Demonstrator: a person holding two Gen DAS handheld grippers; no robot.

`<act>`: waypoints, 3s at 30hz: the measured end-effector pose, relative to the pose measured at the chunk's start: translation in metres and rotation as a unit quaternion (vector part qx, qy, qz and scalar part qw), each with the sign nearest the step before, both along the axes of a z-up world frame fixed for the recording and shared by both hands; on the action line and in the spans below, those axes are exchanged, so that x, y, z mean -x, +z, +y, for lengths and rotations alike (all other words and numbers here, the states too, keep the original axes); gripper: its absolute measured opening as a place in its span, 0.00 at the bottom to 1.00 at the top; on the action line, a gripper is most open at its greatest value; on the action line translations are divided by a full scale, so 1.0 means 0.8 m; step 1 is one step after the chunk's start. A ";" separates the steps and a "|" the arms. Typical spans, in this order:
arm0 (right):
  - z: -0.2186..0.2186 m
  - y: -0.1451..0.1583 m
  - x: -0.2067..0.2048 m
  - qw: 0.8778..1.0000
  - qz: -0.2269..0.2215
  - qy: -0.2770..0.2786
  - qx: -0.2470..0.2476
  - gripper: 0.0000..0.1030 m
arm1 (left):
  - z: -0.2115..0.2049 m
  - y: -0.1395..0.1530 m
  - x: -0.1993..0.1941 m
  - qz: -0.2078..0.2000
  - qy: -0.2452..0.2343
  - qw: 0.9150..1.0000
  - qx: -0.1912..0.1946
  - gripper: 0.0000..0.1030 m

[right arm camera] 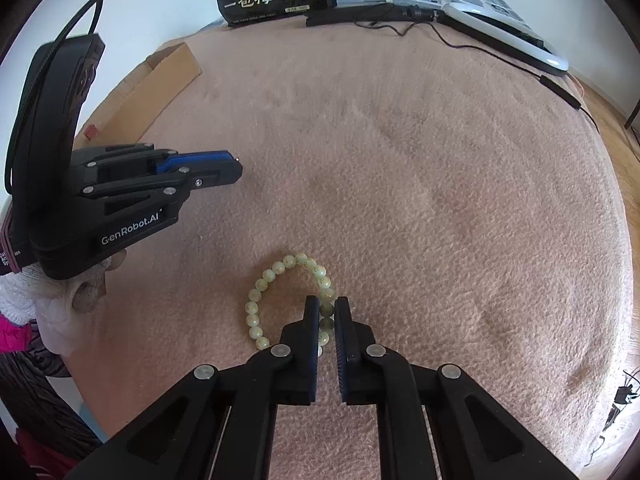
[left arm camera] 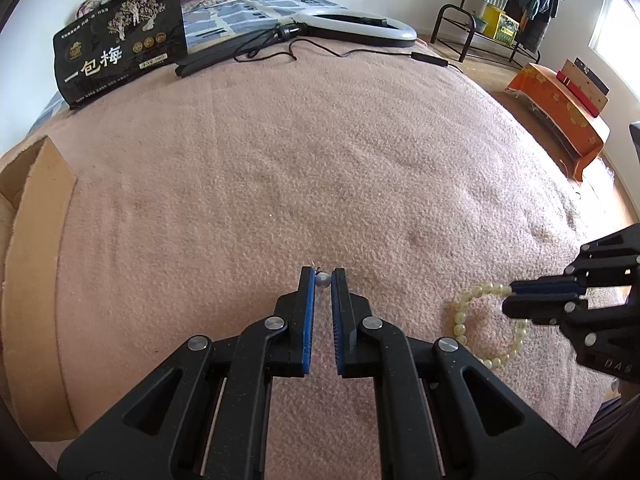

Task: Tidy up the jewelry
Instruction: 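Grasp the cream bead bracelet with the right tool while the left tool grasps another pearl bead, then carry the bracelet with the right tool and the pearl bead with the left tool into the box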

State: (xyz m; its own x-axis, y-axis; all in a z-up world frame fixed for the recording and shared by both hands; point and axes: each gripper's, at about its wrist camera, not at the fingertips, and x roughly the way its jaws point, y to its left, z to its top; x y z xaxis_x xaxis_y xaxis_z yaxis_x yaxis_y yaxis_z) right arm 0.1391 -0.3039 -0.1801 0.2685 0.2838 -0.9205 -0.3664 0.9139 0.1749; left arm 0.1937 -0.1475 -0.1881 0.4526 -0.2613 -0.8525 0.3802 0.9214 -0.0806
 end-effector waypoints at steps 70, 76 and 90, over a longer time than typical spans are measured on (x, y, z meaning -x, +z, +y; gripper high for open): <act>0.244 0.173 -0.013 0.984 -0.141 0.069 -0.084 0.05 | 0.320 0.171 0.073 -0.109 0.181 0.976 0.049 0.06; 0.281 0.172 -0.024 0.982 -0.138 0.082 -0.100 0.05 | 0.349 0.154 0.071 -0.098 0.200 0.974 0.041 0.06; 0.356 0.139 -0.042 0.982 -0.115 0.106 -0.107 0.05 | 0.383 0.122 0.062 -0.063 0.227 0.971 0.035 0.06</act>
State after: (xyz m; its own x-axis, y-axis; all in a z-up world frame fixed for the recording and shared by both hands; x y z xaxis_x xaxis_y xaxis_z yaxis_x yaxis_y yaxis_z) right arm 0.1727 -0.0190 -0.0691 0.3768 0.5359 -0.7555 -0.5973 0.7640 0.2440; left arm 0.1441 0.1586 -0.0906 0.6338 -0.0665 -0.7707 -0.0533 0.9902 -0.1293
